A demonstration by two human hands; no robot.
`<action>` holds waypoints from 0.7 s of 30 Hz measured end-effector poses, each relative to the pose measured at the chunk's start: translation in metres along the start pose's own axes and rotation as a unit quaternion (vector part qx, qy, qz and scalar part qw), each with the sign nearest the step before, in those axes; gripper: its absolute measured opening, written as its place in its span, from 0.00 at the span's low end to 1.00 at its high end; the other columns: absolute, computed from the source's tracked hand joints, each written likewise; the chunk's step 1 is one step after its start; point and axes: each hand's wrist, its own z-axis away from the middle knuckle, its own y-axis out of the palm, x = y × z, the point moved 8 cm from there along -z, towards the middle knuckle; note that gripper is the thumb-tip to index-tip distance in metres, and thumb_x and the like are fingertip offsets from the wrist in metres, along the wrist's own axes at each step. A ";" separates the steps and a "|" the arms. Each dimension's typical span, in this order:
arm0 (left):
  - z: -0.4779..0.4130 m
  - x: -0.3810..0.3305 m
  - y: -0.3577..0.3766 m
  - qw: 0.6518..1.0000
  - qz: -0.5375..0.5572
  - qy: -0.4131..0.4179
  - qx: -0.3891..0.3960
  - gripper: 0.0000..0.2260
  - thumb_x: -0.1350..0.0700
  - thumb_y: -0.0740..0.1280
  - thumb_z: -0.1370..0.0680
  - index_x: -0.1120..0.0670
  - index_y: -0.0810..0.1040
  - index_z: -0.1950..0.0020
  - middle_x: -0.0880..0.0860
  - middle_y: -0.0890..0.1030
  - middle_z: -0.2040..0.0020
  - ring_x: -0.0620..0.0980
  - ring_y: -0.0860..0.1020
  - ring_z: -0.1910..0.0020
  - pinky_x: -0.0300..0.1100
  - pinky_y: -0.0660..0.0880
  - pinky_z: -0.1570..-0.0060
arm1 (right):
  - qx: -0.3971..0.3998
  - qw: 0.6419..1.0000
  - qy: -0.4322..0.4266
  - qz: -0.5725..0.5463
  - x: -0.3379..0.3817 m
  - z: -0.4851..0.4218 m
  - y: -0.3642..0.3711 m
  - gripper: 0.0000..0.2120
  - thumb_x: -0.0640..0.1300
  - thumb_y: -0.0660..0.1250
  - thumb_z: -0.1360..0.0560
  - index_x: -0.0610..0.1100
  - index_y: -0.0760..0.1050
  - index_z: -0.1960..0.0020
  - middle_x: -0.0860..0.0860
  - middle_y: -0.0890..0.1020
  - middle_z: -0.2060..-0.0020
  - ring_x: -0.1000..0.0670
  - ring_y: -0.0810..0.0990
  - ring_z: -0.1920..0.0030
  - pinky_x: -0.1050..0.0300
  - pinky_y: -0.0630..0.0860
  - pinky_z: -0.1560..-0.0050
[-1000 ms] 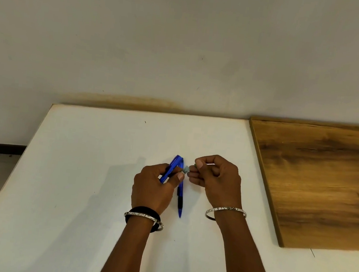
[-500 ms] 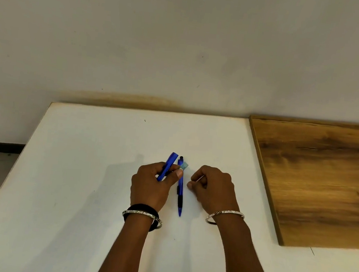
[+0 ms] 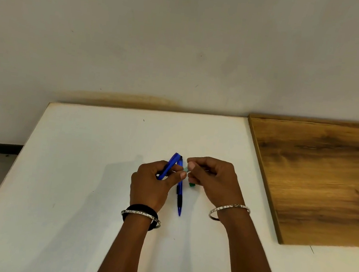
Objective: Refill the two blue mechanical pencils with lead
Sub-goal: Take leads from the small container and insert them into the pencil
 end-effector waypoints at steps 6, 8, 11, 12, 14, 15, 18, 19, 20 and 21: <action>0.000 -0.012 -0.009 0.998 0.036 0.032 -0.031 0.06 0.47 0.77 0.34 0.42 0.83 0.59 0.39 0.83 0.62 0.34 0.79 0.61 0.23 0.72 0.63 | 0.053 0.983 0.067 -0.165 -0.009 0.004 0.009 0.06 0.33 0.68 0.26 0.37 0.83 0.50 0.39 0.86 0.58 0.46 0.86 0.61 0.60 0.82 0.58; 0.000 -0.016 -0.013 0.997 0.048 0.039 -0.052 0.07 0.46 0.76 0.34 0.41 0.82 0.58 0.40 0.84 0.61 0.37 0.80 0.61 0.26 0.74 0.64 | 0.070 0.967 0.095 -0.228 -0.012 0.006 0.015 0.08 0.32 0.67 0.25 0.34 0.82 0.48 0.38 0.86 0.56 0.45 0.85 0.60 0.59 0.83 0.56; 0.000 -0.017 -0.018 0.994 0.059 0.043 -0.076 0.08 0.45 0.76 0.34 0.41 0.82 0.58 0.41 0.83 0.62 0.38 0.80 0.61 0.26 0.74 0.63 | 0.081 0.954 0.110 -0.267 -0.012 0.009 0.021 0.09 0.32 0.67 0.25 0.33 0.81 0.47 0.37 0.85 0.53 0.44 0.86 0.57 0.58 0.83 0.54; 0.000 -0.017 -0.019 0.994 0.058 0.042 -0.082 0.08 0.45 0.76 0.34 0.41 0.82 0.57 0.41 0.83 0.62 0.37 0.80 0.61 0.25 0.74 0.64 | 0.081 0.951 0.116 -0.276 -0.012 0.009 0.022 0.09 0.31 0.67 0.25 0.33 0.81 0.46 0.37 0.85 0.53 0.44 0.86 0.56 0.58 0.83 0.54; -0.001 -0.015 -0.022 0.993 0.059 0.038 -0.092 0.09 0.46 0.77 0.34 0.43 0.82 0.57 0.41 0.83 0.62 0.36 0.80 0.61 0.23 0.73 0.64 | 0.080 0.944 0.127 -0.292 -0.012 0.009 0.023 0.09 0.31 0.67 0.26 0.32 0.80 0.46 0.37 0.85 0.52 0.43 0.86 0.55 0.58 0.83 0.55; -0.001 -0.014 -0.022 0.993 0.061 0.034 -0.094 0.09 0.46 0.77 0.34 0.45 0.83 0.57 0.42 0.83 0.61 0.37 0.80 0.61 0.23 0.72 0.64 | 0.078 0.942 0.132 -0.300 -0.013 0.009 0.022 0.10 0.31 0.68 0.26 0.32 0.80 0.46 0.37 0.85 0.52 0.42 0.86 0.55 0.58 0.83 0.55; -0.003 -0.010 -0.022 0.994 0.060 0.027 -0.091 0.08 0.48 0.77 0.34 0.47 0.84 0.58 0.43 0.84 0.61 0.37 0.81 0.60 0.22 0.72 0.63 | 0.068 0.938 0.143 -0.307 -0.014 0.010 0.020 0.08 0.32 0.70 0.28 0.33 0.81 0.49 0.37 0.85 0.54 0.42 0.86 0.56 0.59 0.83 0.58; -0.003 -0.010 -0.021 0.994 0.059 0.025 -0.088 0.08 0.48 0.77 0.34 0.47 0.84 0.58 0.43 0.84 0.61 0.37 0.80 0.60 0.21 0.71 0.63 | 0.065 0.938 0.146 -0.307 -0.015 0.010 0.019 0.07 0.33 0.70 0.29 0.34 0.82 0.51 0.37 0.86 0.55 0.43 0.86 0.57 0.59 0.83 0.59; -0.003 -0.009 -0.021 0.994 0.059 0.024 -0.086 0.07 0.49 0.77 0.33 0.48 0.84 0.58 0.43 0.84 0.61 0.35 0.79 0.60 0.21 0.71 0.63 | 0.062 0.938 0.147 -0.308 -0.015 0.010 0.019 0.06 0.33 0.71 0.29 0.35 0.83 0.52 0.37 0.86 0.56 0.43 0.86 0.58 0.60 0.83 0.60; -0.003 -0.009 -0.021 0.994 0.059 0.023 -0.085 0.07 0.49 0.77 0.33 0.48 0.84 0.58 0.43 0.84 0.61 0.34 0.79 0.61 0.21 0.71 0.63 | 0.059 0.938 0.148 -0.308 -0.016 0.010 0.018 0.06 0.33 0.71 0.29 0.35 0.83 0.53 0.38 0.86 0.57 0.43 0.86 0.59 0.60 0.82 0.61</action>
